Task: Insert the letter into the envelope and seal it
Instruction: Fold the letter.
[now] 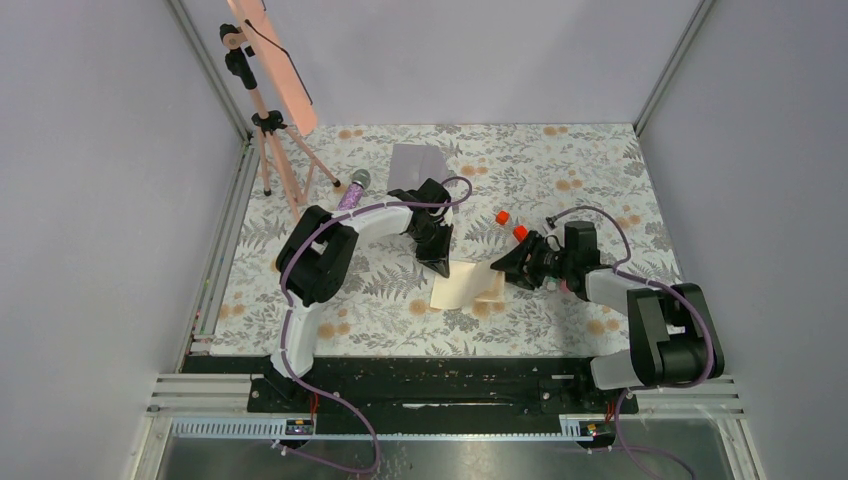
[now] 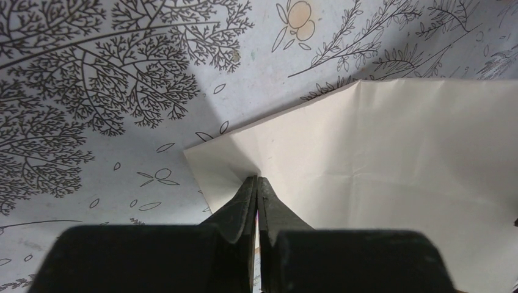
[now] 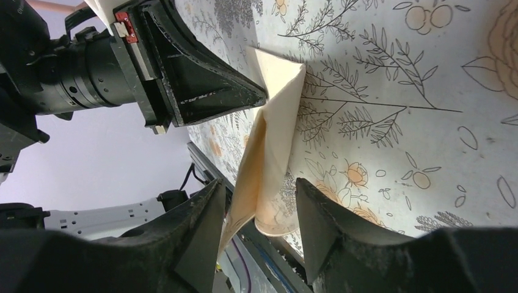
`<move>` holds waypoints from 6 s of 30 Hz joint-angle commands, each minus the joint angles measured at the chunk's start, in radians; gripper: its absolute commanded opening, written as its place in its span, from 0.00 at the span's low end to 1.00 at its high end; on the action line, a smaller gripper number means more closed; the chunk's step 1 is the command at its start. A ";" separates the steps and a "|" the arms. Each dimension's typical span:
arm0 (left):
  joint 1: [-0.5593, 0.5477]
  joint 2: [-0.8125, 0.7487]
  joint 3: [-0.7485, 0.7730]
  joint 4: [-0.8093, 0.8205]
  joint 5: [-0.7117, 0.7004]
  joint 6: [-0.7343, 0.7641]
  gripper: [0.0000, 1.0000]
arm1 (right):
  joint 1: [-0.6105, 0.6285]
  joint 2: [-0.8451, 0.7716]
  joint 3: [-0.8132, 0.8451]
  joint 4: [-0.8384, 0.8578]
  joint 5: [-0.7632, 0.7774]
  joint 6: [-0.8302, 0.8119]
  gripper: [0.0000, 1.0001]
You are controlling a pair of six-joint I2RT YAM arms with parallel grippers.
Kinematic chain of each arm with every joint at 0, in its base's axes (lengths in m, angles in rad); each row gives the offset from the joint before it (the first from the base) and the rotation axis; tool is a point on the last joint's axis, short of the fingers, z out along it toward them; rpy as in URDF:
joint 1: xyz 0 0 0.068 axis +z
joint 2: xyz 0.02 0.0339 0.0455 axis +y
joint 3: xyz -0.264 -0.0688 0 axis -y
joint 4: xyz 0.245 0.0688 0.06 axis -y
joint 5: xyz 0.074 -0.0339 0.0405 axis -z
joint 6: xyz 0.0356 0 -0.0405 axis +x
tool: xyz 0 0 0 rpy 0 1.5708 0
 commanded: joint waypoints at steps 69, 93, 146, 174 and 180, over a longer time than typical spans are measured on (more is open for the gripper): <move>0.020 -0.123 -0.139 0.028 0.011 -0.097 0.00 | 0.346 0.362 0.387 -0.382 0.354 -0.081 0.00; 0.020 0.011 -0.082 0.039 0.005 -0.097 0.00 | 0.358 0.341 0.420 -0.358 0.328 -0.042 0.00; 0.041 0.074 0.046 0.014 0.063 -0.087 0.00 | 0.417 0.396 0.565 -0.528 0.411 -0.245 0.00; 0.049 0.059 0.002 0.014 0.056 -0.074 0.00 | 0.423 0.320 0.498 -0.483 0.485 -0.186 0.58; 0.049 0.059 0.004 0.014 0.059 -0.074 0.00 | 0.423 0.342 0.495 -0.471 0.474 -0.169 0.15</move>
